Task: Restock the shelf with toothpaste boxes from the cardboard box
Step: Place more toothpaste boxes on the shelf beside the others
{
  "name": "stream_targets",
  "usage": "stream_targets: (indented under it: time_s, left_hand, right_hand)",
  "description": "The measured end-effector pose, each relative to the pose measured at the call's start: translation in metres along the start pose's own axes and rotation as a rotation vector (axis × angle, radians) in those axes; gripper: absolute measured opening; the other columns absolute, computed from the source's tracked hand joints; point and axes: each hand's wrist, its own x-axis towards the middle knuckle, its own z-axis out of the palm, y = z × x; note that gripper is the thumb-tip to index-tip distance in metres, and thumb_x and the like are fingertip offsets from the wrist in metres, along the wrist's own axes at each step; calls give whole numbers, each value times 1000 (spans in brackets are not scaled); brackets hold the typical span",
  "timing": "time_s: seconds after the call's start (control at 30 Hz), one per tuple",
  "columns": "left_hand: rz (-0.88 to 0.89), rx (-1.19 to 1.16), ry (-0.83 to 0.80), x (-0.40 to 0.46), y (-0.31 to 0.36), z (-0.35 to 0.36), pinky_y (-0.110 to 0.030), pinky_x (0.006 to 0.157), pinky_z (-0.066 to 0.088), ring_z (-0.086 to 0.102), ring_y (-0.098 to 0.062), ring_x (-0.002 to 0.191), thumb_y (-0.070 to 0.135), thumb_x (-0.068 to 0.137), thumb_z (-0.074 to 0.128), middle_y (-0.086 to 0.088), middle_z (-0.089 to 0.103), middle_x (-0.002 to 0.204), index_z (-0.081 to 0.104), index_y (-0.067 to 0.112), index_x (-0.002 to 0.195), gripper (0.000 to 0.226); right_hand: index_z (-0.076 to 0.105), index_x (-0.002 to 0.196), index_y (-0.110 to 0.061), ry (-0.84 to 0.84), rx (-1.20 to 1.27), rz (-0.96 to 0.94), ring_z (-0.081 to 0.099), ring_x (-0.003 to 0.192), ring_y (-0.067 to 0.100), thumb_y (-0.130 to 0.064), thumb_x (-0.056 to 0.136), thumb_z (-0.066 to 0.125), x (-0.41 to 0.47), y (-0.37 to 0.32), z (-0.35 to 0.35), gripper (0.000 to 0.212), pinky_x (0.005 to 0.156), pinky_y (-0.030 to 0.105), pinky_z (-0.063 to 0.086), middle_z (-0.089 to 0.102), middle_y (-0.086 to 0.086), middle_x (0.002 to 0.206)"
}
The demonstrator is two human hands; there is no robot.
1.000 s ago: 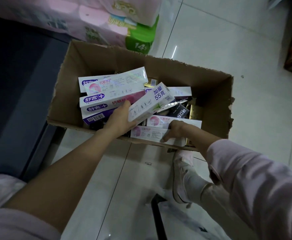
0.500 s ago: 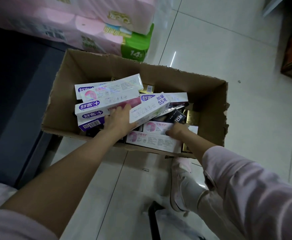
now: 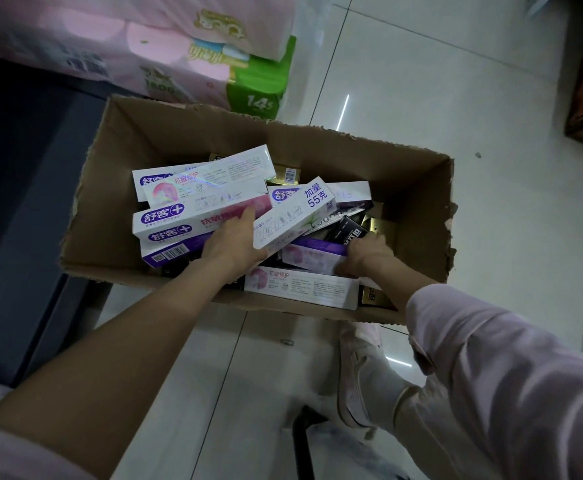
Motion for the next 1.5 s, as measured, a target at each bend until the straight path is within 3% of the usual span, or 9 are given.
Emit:
stream_targets:
  time_s: [0.13, 0.37, 0.53, 0.6, 0.73, 0.9, 1.1, 1.4, 1.5]
  left_hand:
    - [-53, -13, -7, -5, 4, 0, -46, 85, 52, 55, -31, 114, 30, 85, 65, -12, 54, 125, 29, 15, 131, 61]
    - [-48, 11, -19, -4, 6, -10, -46, 84, 52, 53, -29, 119, 30, 86, 64, -9, 52, 131, 23, 20, 140, 68]
    - [-24, -219, -34, -16, 5, -22, -39, 80, 52, 58, -22, 105, 31, 88, 61, -4, 56, 123, 37, 18, 129, 49]
    - [-1, -283, -17, -26, 8, -34, -33, 74, 48, 58, -20, 94, 34, 89, 59, -2, 58, 112, 39, 16, 119, 40]
    - [-7, -448, -2, -50, 19, -61, -28, 64, 43, 60, -17, 77, 34, 89, 59, 2, 61, 93, 34, 20, 109, 34]
    - [28, -545, 116, -96, 40, -107, -30, 66, 44, 62, -22, 81, 32, 88, 60, -1, 62, 93, 34, 19, 98, 31]
    - [34, -709, 385, -162, 48, -177, -24, 55, 43, 59, -13, 72, 27, 90, 59, 3, 58, 91, 39, 15, 102, 27]
    - [14, -711, 706, -271, 27, -285, -40, 86, 50, 61, -27, 98, 31, 86, 62, 0, 63, 103, 37, 16, 100, 32]
    - [2, -700, 786, -307, 17, -316, -39, 88, 48, 60, -29, 101, 32, 86, 61, -6, 64, 112, 37, 17, 101, 32]
  right_hand:
    - [44, 126, -12, 11, 31, -43, 57, 107, 27, -45, 84, 63, -9, -3, 1, 56, 87, 37, 47, 59, 10, 117]
    - [39, 128, -10, 153, -150, -136, 60, 109, 28, -34, 89, 59, -16, -20, -10, 50, 82, 34, 46, 61, 9, 117]
    - [47, 120, -12, 157, -164, -96, 60, 107, 25, -57, 83, 57, -36, -25, -28, 59, 76, 31, 40, 62, 5, 113]
    - [52, 115, -13, 93, -26, -38, 59, 106, 25, -51, 82, 60, -52, -24, -41, 51, 82, 30, 43, 62, 3, 112]
    - [56, 119, -5, -155, 689, 72, 61, 103, 28, -33, 78, 73, -81, -20, -71, 53, 91, 35, 50, 61, 10, 114]
    - [53, 117, 1, -86, 1228, -13, 63, 73, 24, -22, 81, 70, -150, -32, -109, 45, 60, 30, 51, 65, 14, 96]
    - [44, 122, -10, 71, 1343, -252, 66, 81, 22, -25, 85, 68, -223, -49, -144, 47, 65, 32, 56, 64, 10, 103]
    - [50, 101, -17, 200, 1307, -572, 60, 70, 16, -22, 89, 63, -337, -100, -207, 18, 56, 25, 48, 60, 0, 83]
    - [56, 108, -15, 240, 1340, -632, 66, 74, 23, -41, 89, 60, -378, -126, -229, 32, 65, 34, 56, 68, 7, 90]
